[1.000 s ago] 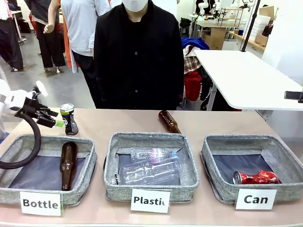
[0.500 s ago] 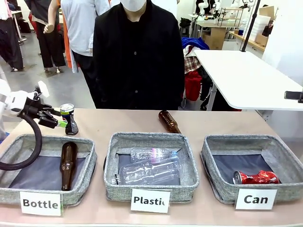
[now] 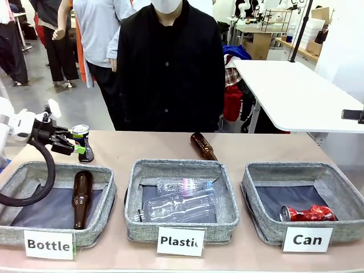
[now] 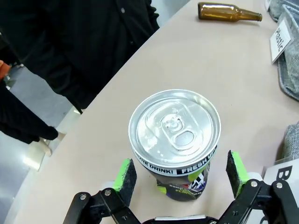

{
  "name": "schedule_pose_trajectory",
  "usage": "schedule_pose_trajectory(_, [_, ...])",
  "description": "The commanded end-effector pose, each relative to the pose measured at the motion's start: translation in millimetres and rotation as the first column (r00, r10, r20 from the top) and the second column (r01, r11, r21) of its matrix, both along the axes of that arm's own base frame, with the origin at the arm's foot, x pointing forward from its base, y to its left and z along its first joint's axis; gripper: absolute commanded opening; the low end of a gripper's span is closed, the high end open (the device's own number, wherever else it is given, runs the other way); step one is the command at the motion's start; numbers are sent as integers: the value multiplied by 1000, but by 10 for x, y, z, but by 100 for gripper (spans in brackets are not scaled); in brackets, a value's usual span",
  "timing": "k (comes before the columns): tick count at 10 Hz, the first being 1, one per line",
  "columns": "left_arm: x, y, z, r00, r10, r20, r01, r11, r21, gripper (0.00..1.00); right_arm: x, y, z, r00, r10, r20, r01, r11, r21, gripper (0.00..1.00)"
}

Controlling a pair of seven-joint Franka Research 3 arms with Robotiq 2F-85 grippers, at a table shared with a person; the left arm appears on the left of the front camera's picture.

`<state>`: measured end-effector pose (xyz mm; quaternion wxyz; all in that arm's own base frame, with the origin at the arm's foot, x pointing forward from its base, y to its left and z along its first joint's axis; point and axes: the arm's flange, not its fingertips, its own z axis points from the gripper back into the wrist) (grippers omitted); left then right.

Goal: Sort the can waste into the basket.
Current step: Pick up the can waste from the table and place it in the right Fabric basket.

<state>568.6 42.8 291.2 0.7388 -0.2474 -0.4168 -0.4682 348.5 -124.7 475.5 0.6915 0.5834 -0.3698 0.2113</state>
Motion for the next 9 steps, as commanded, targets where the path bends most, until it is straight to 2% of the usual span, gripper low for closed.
schedule_pose_trajectory(1, [73, -24, -73, 999, 8, 34, -6, 999, -52, 100, -7, -26, 20, 1000, 11, 14, -11, 1000, -4, 100])
schedule_pose_trajectory(3, [68, -60, -57, 998, 8, 66, -2, 995, -98, 100, -7, -26, 20, 1000, 11, 14, -11, 1000, -4, 100])
schedule_pose_trajectory(4, [74, -71, -54, 998, -4, 65, 11, 994, -105, 44, -7, -26, 20, 1000, 11, 14, -11, 1000, -4, 100])
schedule_pose_trajectory(5, [79, -84, -69, 999, -23, 44, 28, 993, -119, 42, -7, -26, 20, 1000, 11, 14, -11, 1000, -4, 100])
schedule_pose_trajectory(6, [75, -94, -84, 999, -16, 42, 21, 993, -119, 0, -7, -26, 20, 1000, 11, 14, -11, 1000, -4, 100])
schedule_pose_trajectory(8, [67, -99, -67, 999, -28, 40, 32, 992, -119, 0, -7, -26, 20, 1000, 11, 14, -11, 1000, -4, 100])
schedule_pose_trajectory(9, [57, -92, -40, 998, -32, 47, 37, 992, -122, 16, -7, -26, 20, 1000, 11, 14, -11, 1000, -4, 100])
